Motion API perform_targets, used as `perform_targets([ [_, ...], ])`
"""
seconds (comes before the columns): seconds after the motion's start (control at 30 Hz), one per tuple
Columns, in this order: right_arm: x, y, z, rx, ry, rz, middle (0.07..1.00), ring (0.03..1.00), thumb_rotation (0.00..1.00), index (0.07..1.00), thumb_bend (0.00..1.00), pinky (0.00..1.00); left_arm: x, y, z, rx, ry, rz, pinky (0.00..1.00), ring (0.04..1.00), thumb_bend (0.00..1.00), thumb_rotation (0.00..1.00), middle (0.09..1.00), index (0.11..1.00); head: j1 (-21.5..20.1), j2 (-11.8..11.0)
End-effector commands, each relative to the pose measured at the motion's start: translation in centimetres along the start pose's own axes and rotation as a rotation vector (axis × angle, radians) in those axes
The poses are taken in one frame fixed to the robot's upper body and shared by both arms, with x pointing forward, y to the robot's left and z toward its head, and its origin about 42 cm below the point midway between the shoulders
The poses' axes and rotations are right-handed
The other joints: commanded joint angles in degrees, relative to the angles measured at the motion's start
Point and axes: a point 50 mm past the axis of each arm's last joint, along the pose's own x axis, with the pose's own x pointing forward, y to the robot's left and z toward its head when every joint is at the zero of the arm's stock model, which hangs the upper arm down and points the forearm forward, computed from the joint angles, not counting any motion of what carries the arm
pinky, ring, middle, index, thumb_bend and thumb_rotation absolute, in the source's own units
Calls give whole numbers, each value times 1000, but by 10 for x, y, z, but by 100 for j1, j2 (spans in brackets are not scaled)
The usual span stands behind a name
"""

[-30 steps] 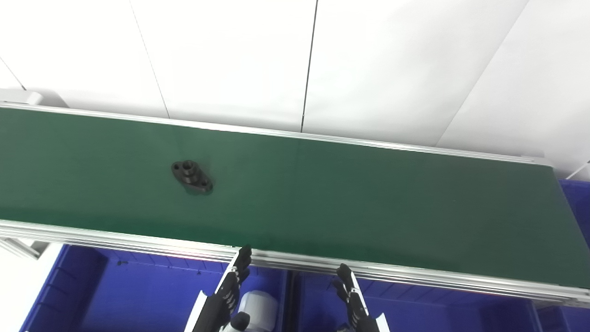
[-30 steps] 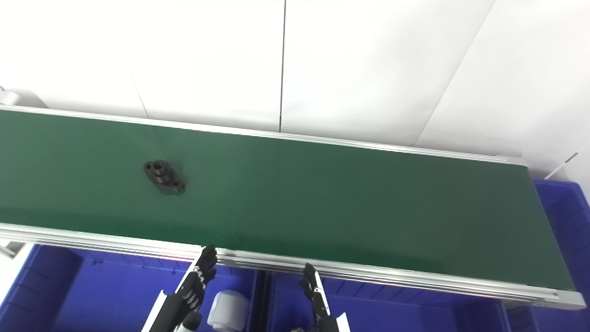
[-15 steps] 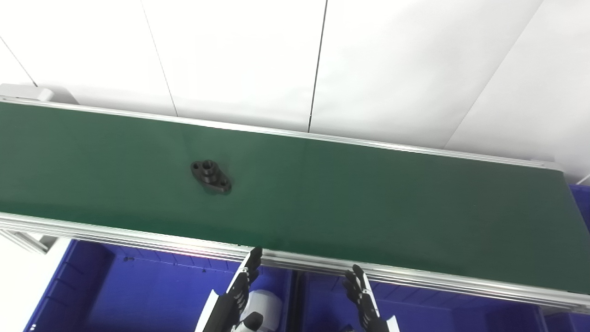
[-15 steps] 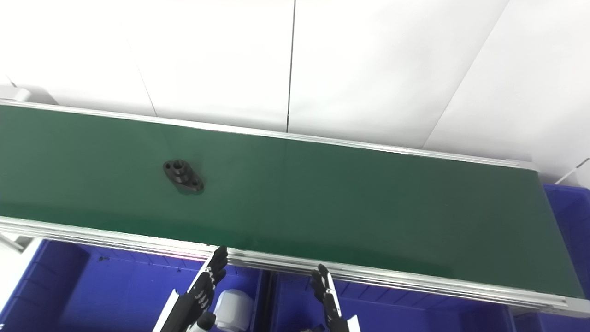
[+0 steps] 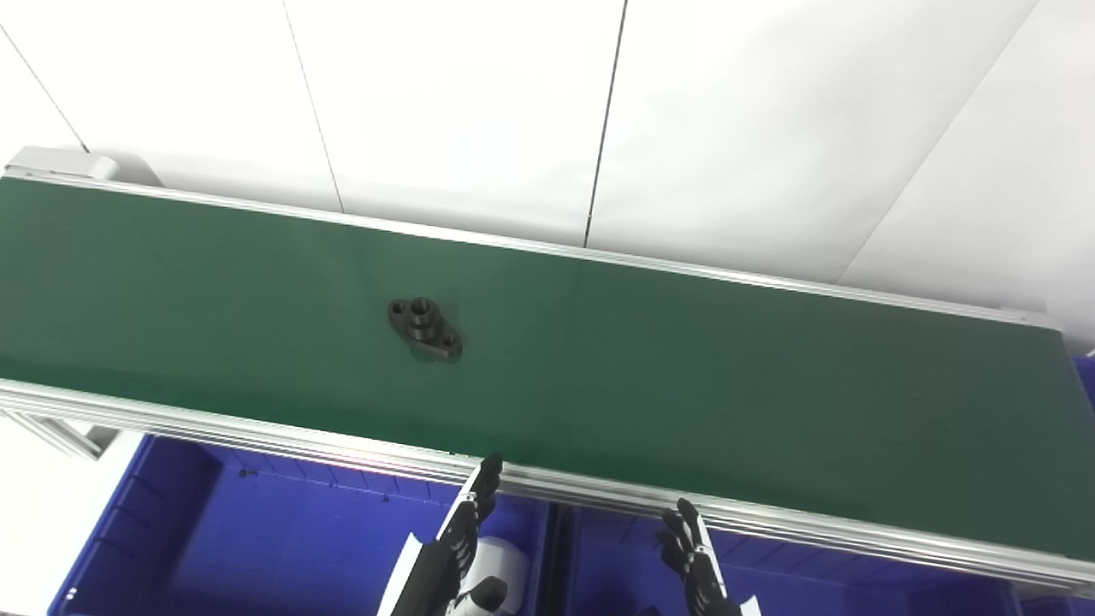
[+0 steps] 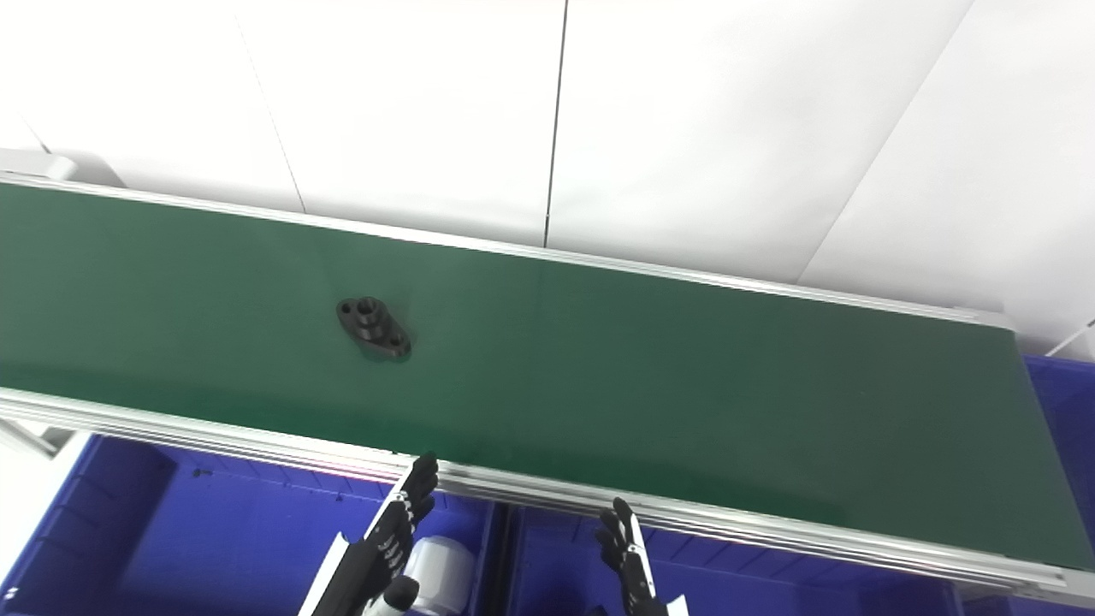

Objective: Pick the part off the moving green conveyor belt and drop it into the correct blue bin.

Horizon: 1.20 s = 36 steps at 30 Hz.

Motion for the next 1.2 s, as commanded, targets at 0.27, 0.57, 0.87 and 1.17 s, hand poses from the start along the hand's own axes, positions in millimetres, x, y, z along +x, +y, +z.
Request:
perform_targets([
  [0.27, -5, -4, 35, -37, -168, -64, 916, 872, 771, 959, 717, 801, 2, -5, 11, -6, -62, 1, 1000, 1000, 855, 825, 1000, 1000, -94, 18],
  [0.57, 3, -14, 80, -32, -327, -78, 918, 889, 710, 932, 685, 833, 7, -3, 7, -9, -57, -4, 1000, 1000, 853, 820, 1000, 1000, -272, 30],
  [0.87, 44, -33, 109, -205, -476, -118, 936, 888, 641, 925, 714, 797, 14, -6, 2, -5, -61, -9, 1000, 1000, 840, 824, 1000, 1000, -296, -11],
  [1.17, 88, -49, 130, -350, -463, -166, 929, 912, 637, 898, 783, 832, 17, -6, 0, -9, -58, -13, 1000, 1000, 831, 817, 1000, 1000, -317, -24],
])
